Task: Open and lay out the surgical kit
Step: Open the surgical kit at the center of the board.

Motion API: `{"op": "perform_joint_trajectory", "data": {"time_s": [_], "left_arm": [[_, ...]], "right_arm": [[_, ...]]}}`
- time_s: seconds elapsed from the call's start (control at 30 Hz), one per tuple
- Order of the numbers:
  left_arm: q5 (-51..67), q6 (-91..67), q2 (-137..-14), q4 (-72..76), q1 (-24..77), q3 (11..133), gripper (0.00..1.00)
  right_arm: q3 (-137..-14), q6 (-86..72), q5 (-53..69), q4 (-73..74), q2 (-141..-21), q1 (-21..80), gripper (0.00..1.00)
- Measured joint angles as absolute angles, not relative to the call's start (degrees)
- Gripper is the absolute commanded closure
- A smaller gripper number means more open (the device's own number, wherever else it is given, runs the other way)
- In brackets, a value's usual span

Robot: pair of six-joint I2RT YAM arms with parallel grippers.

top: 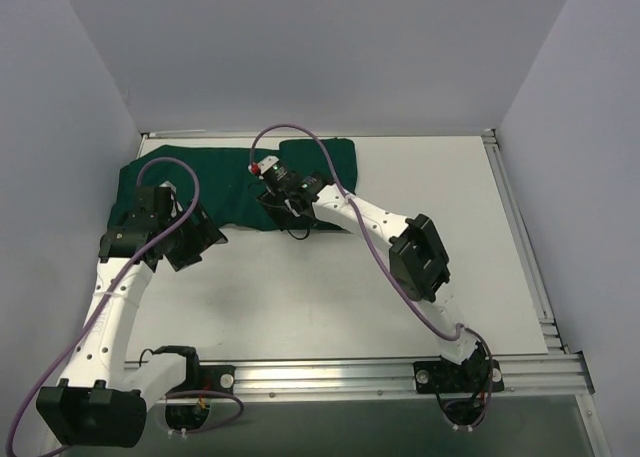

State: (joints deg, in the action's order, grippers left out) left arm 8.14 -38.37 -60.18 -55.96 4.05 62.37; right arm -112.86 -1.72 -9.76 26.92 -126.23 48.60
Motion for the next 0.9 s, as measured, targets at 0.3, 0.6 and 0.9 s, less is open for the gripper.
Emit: {"op": "perform_joint_trajectory", "data": {"time_s": [0.3,0.6,0.9], "left_arm": [[8.2,-37.5,-60.9,-55.9,4.0,62.4,0.18],[8.5,-36.8,-62.0,-55.3,3.9,62.4,0.18],[9.5,-36.6,-62.7,-54.5,3.5,62.3,0.18]], "right_arm": [[-112.9,-0.1,-11.0,28.6,-126.3,49.4,0.39],[-115.8,1.9,-11.8,29.0,-129.0,50.3,0.41],[-119.2,2.9,-12.9,29.6,-133.6,50.3,0.45]]}}
